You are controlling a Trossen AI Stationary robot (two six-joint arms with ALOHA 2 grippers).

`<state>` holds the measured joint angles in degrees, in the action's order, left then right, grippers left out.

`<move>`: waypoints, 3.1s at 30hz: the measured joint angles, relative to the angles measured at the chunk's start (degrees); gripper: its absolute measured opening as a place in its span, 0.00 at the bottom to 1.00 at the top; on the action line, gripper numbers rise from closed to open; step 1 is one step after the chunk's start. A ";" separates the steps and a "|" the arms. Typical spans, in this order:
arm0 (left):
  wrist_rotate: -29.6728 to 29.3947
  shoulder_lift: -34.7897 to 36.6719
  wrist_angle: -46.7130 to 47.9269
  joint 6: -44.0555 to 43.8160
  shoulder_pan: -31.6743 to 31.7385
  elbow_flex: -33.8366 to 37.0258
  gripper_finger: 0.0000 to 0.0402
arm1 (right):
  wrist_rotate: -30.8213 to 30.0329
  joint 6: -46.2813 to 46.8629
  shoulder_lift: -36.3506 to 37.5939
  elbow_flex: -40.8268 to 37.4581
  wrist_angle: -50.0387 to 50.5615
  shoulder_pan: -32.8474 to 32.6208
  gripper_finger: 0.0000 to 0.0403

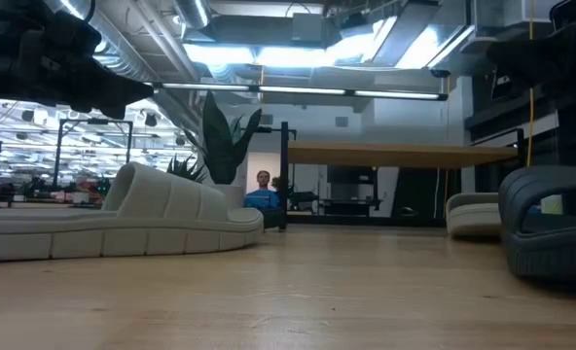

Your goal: Pick and place slides into the shelf

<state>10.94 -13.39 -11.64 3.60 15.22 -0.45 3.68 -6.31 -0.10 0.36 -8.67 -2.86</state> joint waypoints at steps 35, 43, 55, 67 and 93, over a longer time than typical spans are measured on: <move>0.00 0.02 -0.02 0.00 0.01 -0.02 0.00 | 0.00 0.05 0.00 0.02 0.00 0.00 0.03; 0.00 0.00 -0.01 -0.01 0.01 -0.01 0.00 | 0.00 0.00 0.00 0.01 0.00 0.00 0.03; 0.00 0.00 0.00 -0.02 0.02 0.00 0.00 | -0.02 -0.02 0.00 0.00 0.00 -0.02 0.03; 0.00 0.01 0.00 -0.01 0.00 -0.02 0.00 | -0.02 0.03 0.00 0.02 0.00 -0.01 0.03; 7.63 0.02 -0.07 -0.46 0.00 -0.02 0.00 | 0.00 3.04 0.00 0.02 5.27 0.00 0.03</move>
<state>18.57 -13.37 -11.70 3.14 15.22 -0.47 3.68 -3.27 -0.10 0.38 -3.40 -2.85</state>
